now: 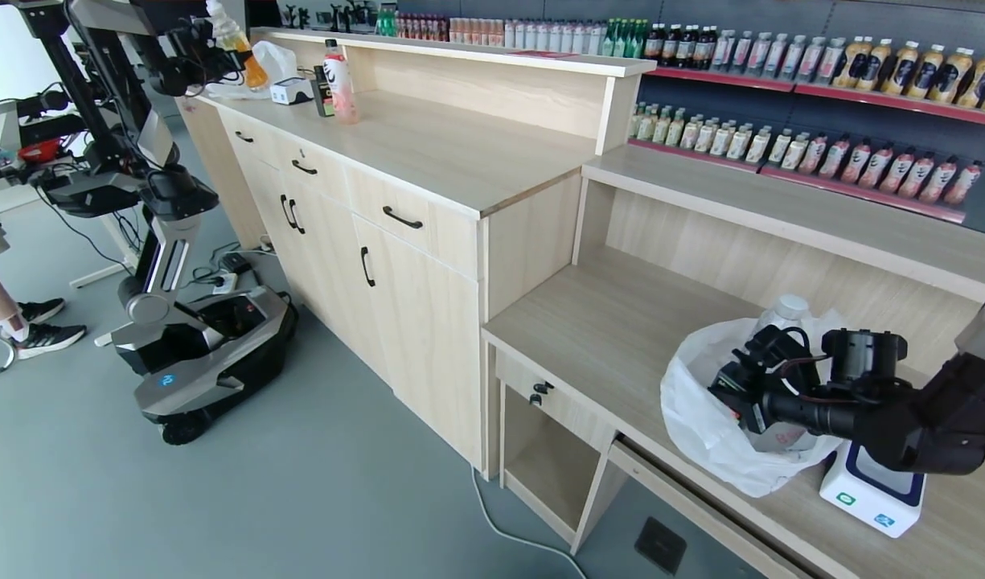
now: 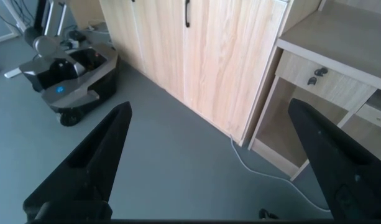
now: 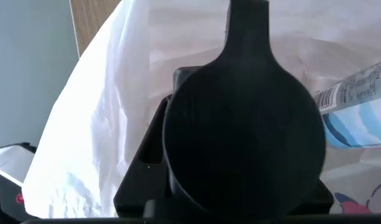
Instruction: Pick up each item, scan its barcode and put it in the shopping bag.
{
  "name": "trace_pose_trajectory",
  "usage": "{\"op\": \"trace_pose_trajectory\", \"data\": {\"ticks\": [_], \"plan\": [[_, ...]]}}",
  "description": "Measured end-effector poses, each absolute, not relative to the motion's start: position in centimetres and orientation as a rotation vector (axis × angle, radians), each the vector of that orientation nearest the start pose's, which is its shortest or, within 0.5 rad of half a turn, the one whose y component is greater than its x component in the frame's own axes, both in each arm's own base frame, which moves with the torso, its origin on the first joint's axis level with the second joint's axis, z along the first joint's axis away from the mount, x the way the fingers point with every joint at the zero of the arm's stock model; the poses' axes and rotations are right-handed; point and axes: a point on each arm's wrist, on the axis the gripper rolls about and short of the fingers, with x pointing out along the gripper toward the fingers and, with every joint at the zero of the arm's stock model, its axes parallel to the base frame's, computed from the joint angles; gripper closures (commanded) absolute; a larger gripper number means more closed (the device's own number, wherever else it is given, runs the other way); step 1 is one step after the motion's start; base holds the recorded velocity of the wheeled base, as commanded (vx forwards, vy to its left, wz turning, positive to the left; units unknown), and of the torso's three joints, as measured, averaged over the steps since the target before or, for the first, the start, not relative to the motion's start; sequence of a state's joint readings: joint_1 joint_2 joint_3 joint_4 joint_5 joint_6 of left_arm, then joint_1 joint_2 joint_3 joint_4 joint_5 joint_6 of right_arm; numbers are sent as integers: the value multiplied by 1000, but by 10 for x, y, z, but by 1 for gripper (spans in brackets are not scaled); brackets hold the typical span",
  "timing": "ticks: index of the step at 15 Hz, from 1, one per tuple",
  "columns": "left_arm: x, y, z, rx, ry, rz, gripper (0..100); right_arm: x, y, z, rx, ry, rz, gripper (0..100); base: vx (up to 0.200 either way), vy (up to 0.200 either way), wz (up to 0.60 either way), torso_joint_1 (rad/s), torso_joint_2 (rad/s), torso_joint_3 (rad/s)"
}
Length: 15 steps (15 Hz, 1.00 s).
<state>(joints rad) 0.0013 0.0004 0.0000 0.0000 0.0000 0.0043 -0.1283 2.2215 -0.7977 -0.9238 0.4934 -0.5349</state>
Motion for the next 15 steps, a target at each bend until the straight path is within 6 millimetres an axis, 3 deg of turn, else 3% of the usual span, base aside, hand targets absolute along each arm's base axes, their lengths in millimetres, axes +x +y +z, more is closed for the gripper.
{"op": "trace_pose_trajectory", "data": {"ticks": [6, 13, 14, 15], "plan": [[-23, 0, 75, 5, 0, 1, 0, 384, -41, 12, -353, 367, 463, 100, 0, 0, 0, 0, 0, 0], [-23, 0, 75, 5, 0, 1, 0, 388, -47, -2, -305, 402, 450, 100, 0, 0, 0, 0, 0, 0], [-23, 0, 75, 5, 0, 1, 0, 388, -48, -2, -304, 405, 447, 0, 0, 0, 0, 0, 0, 0], [-23, 0, 75, 4, 0, 1, 0, 388, -50, -3, -303, 407, 441, 0, 0, 0, 0, 0, 0, 0]]}}
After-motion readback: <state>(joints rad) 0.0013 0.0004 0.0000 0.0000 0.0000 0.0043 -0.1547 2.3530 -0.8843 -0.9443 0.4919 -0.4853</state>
